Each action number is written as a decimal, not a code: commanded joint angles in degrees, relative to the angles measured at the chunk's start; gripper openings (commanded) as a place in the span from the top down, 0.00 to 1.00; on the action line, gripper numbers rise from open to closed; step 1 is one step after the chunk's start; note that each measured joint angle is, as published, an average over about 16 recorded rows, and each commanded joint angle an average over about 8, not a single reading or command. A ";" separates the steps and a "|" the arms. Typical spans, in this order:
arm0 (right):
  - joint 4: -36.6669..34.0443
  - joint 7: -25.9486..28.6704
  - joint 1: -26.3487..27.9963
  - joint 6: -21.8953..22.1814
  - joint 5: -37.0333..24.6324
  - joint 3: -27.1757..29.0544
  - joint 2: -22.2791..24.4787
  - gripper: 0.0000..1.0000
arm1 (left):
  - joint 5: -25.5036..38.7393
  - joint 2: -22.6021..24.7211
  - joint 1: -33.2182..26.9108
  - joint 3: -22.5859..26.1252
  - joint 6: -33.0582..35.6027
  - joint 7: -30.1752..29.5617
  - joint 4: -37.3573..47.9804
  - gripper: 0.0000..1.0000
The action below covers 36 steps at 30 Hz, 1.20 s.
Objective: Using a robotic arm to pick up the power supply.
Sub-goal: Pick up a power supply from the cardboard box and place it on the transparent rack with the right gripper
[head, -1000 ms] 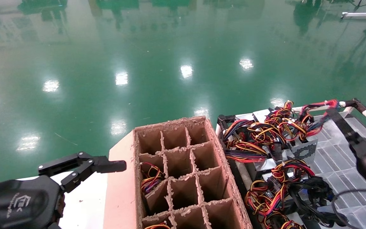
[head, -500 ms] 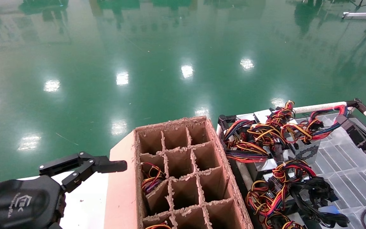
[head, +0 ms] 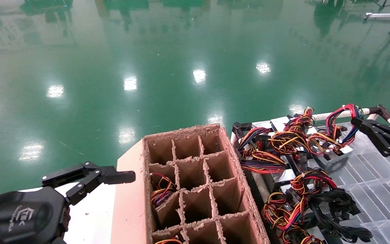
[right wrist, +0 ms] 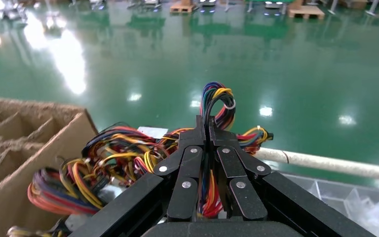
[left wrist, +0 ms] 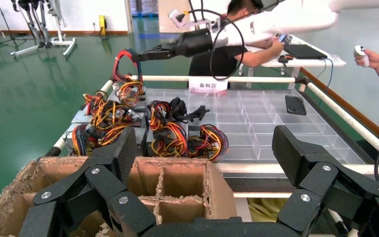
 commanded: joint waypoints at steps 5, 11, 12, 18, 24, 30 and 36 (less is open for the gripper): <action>3.66 -1.29 3.19 -0.13 -4.93 -3.11 2.39 1.00 | -0.01 0.00 0.00 0.01 0.00 0.01 0.00 0.00; 6.34 -1.68 5.31 1.88 -8.46 -5.15 2.98 1.00 | -0.02 -0.01 -0.01 0.02 -0.01 0.01 0.00 0.00; 6.88 -2.04 5.83 2.31 -9.14 -5.50 3.01 1.00 | -0.02 -0.01 -0.01 0.03 -0.01 0.01 0.00 0.00; 11.06 -5.56 10.75 4.42 -14.22 -7.75 3.08 1.00 | -0.02 -0.01 -0.01 0.04 -0.02 0.02 0.00 0.00; 14.59 -8.92 15.94 4.94 -19.94 -10.21 2.65 1.00 | -0.03 -0.02 -0.01 0.05 -0.02 0.02 0.00 0.00; 15.23 -10.11 18.20 4.91 -23.61 -12.01 1.94 1.00 | -0.04 -0.02 -0.01 0.06 -0.02 0.03 0.00 0.00; 14.88 -13.53 18.55 6.24 -25.50 -12.71 1.09 1.00 | -0.05 -0.03 -0.02 0.07 -0.03 0.03 0.00 0.00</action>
